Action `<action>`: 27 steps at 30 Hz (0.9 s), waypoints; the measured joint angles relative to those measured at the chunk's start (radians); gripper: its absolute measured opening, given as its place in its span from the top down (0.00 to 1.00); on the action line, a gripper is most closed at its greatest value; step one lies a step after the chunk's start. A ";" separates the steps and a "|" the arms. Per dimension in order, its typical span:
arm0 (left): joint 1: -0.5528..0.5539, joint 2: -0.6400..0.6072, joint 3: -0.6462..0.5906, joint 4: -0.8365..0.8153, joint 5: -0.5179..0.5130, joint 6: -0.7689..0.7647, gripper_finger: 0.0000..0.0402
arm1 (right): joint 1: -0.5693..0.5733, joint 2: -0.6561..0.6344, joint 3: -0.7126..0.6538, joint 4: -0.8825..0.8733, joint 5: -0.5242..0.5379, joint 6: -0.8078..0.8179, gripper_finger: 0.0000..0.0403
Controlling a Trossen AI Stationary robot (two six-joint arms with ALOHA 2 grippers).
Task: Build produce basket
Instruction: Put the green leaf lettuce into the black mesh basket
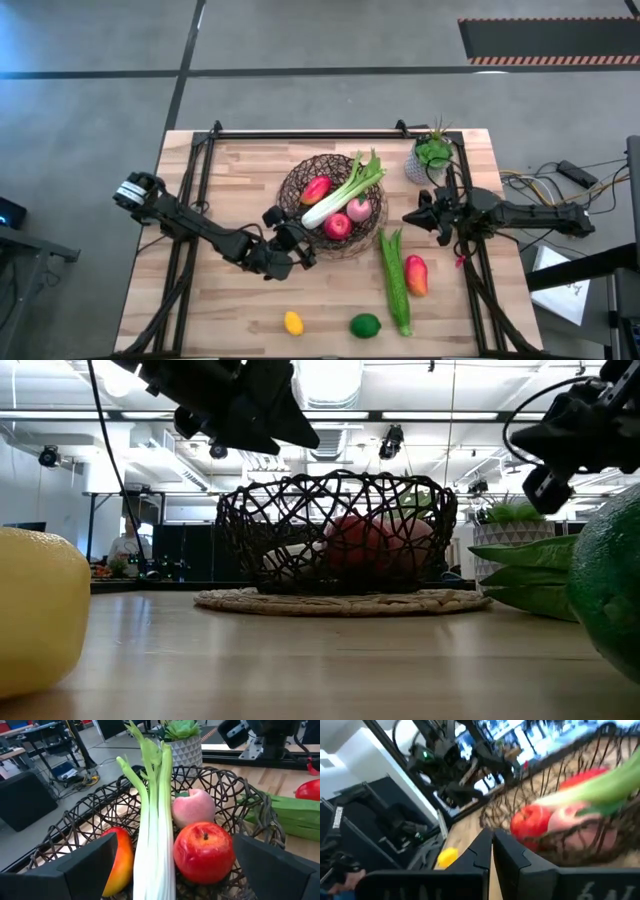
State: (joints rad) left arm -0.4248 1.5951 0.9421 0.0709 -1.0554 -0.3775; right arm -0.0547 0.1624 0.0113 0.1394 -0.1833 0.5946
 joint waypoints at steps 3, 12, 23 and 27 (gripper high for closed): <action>0.000 0.000 0.000 0.000 0.000 0.000 0.06 | 0.031 0.064 0.027 -0.043 0.000 0.011 0.96; 0.000 0.000 -0.012 0.000 0.001 -0.007 0.06 | 0.076 0.340 0.257 -0.355 0.001 0.052 0.75; -0.001 0.001 -0.016 0.000 0.002 -0.021 0.06 | 0.231 0.706 0.570 -0.611 0.058 0.282 0.52; -0.001 0.001 -0.016 0.001 0.002 -0.037 0.06 | 0.354 0.843 0.660 -0.687 0.170 0.398 0.52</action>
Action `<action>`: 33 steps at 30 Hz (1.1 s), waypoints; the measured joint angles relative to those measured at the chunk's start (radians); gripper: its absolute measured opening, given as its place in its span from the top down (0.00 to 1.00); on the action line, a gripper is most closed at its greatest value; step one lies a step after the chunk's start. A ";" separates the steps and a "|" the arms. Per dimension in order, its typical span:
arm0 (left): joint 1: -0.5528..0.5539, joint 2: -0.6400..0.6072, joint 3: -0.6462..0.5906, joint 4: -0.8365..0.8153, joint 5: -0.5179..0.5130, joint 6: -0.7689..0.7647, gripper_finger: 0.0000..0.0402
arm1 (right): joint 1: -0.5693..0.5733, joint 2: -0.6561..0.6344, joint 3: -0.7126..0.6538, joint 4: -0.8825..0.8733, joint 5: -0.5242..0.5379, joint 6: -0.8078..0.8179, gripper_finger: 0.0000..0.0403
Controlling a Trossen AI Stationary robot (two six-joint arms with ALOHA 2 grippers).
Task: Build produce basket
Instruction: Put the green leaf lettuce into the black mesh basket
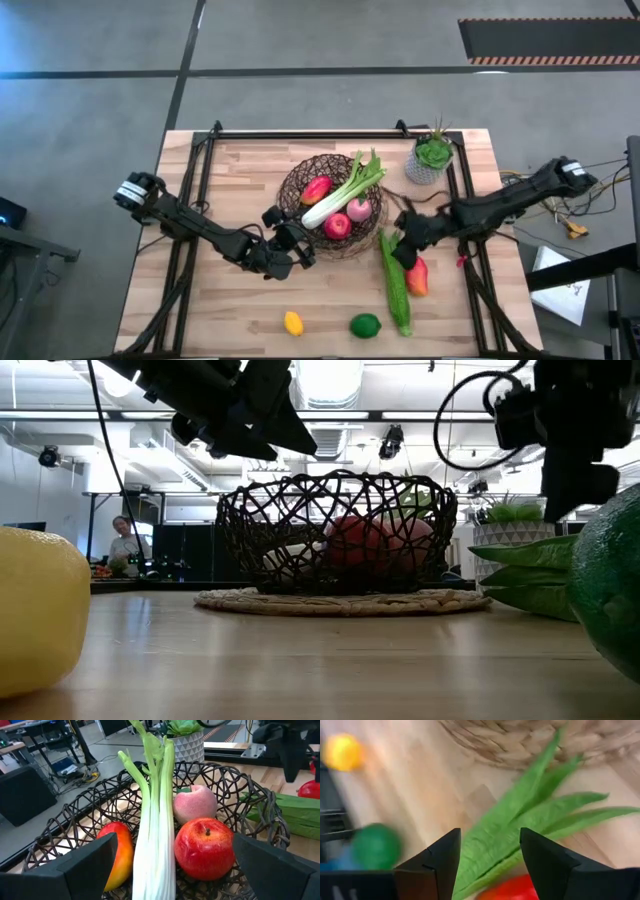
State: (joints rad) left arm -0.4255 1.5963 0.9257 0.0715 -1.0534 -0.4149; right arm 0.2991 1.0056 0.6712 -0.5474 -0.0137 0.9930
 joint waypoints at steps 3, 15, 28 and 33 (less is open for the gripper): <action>-0.001 0.000 -0.001 0.000 0.000 -0.002 0.06 | 0.079 0.089 0.084 -0.059 0.121 0.070 0.53; -0.001 0.000 -0.126 0.157 -0.006 -0.051 0.06 | 0.130 0.401 0.282 -0.210 0.083 0.160 0.44; 0.000 0.000 -0.218 0.343 -0.002 -0.050 0.06 | 0.107 0.580 0.404 -0.413 0.103 0.221 0.16; 0.000 0.000 -0.218 0.343 0.000 -0.050 0.06 | 0.101 0.644 0.372 -0.336 0.104 0.215 0.19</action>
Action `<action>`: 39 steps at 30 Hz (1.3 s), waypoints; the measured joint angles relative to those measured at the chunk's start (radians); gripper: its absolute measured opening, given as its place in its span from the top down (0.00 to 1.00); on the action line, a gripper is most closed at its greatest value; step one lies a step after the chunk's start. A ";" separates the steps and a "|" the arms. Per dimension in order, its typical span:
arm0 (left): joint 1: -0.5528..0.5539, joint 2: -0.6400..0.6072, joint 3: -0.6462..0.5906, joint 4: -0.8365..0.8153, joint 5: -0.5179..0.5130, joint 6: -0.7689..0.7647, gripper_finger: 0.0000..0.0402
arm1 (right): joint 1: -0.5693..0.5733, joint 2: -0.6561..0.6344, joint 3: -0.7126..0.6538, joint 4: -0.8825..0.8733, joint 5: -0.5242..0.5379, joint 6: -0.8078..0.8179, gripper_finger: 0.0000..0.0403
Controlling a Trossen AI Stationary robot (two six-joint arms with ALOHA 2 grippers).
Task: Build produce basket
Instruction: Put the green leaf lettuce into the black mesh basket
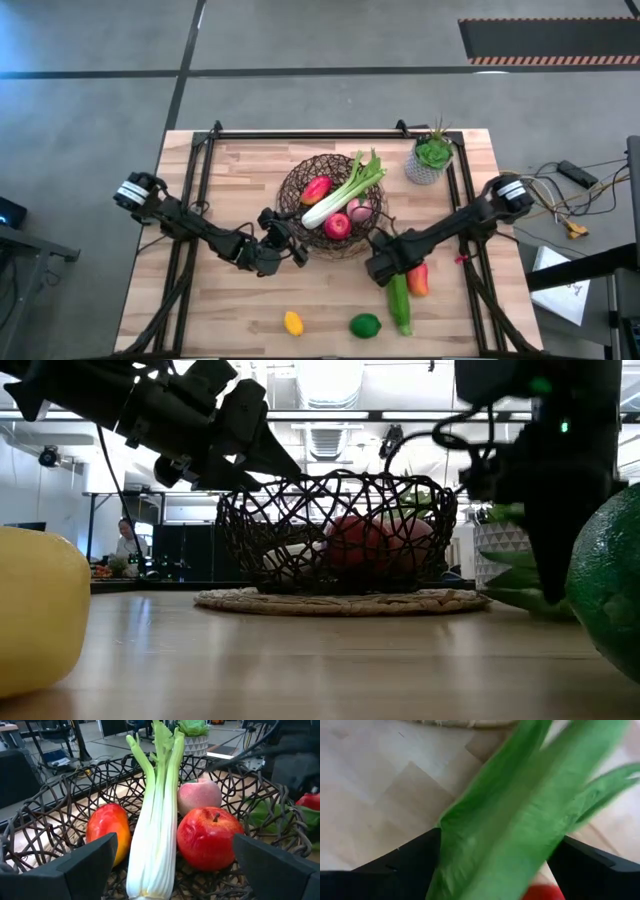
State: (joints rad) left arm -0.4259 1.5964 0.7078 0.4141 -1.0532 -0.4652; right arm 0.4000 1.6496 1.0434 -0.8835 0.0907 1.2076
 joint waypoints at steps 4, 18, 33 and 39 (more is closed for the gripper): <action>0.000 0.000 0.000 0.002 0.000 0.000 0.06 | 0.001 0.030 -0.024 0.058 0.013 -0.009 0.29; -0.002 0.000 0.001 0.069 0.001 0.030 0.06 | 0.115 -0.138 -0.058 0.115 0.301 -0.074 0.95; -0.054 0.025 0.033 0.442 0.265 0.475 0.06 | 0.355 -0.402 -0.067 0.492 0.655 -0.653 0.95; -0.053 0.150 0.146 0.451 0.386 0.560 0.06 | 0.377 -0.419 -0.202 1.086 0.670 -1.224 0.96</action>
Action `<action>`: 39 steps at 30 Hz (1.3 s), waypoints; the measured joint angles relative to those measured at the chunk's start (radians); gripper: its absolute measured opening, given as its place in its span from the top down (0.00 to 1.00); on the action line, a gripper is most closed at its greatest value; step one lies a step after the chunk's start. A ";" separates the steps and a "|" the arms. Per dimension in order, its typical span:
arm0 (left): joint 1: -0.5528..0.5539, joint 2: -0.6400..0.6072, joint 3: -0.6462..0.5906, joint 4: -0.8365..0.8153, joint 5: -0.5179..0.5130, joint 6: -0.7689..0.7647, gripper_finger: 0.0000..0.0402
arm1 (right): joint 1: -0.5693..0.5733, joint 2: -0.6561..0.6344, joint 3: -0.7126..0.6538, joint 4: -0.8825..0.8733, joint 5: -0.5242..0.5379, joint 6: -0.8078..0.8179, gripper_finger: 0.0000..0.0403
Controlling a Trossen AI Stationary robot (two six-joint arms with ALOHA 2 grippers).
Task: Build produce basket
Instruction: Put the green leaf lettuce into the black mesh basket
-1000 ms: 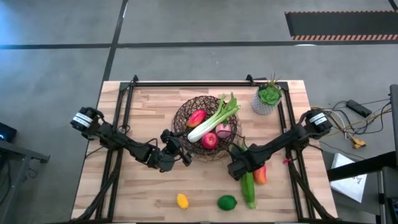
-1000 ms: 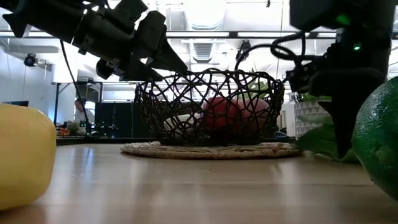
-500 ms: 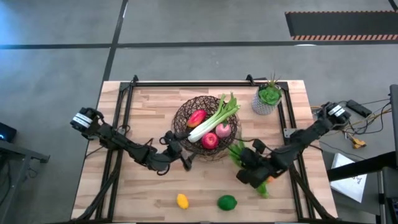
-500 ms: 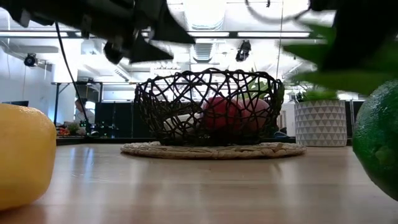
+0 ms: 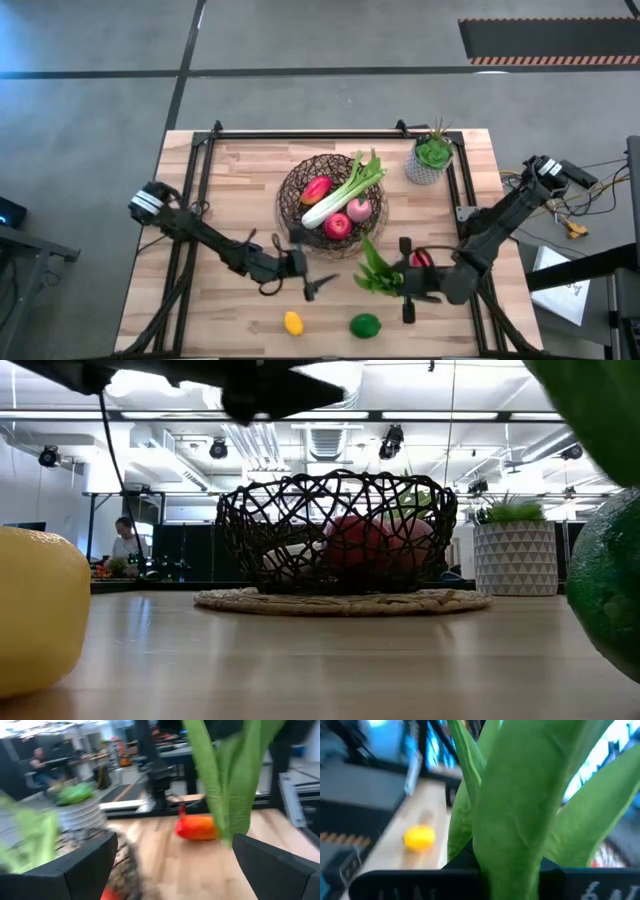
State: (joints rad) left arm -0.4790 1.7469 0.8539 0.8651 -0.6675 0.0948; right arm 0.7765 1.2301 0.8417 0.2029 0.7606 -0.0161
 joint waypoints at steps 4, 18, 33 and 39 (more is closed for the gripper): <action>0.008 0.098 0.107 0.025 0.086 0.070 0.06 | -0.009 0.013 -0.120 0.469 -0.062 -0.300 0.96; 0.121 0.257 0.381 0.003 0.417 0.017 0.06 | -0.043 0.021 -0.214 0.693 -0.055 -0.473 0.96; 0.149 0.276 0.423 -0.027 0.518 0.014 0.10 | -0.058 0.050 -0.202 0.677 -0.031 -0.508 0.96; 0.151 0.282 0.429 -0.027 0.530 0.015 0.24 | -0.066 0.101 -0.160 0.676 -0.035 -0.521 0.96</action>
State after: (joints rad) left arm -0.3279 2.0293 1.2831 0.8382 -0.1371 0.1102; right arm 0.7102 1.3315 0.6814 0.8792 0.7253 -0.5373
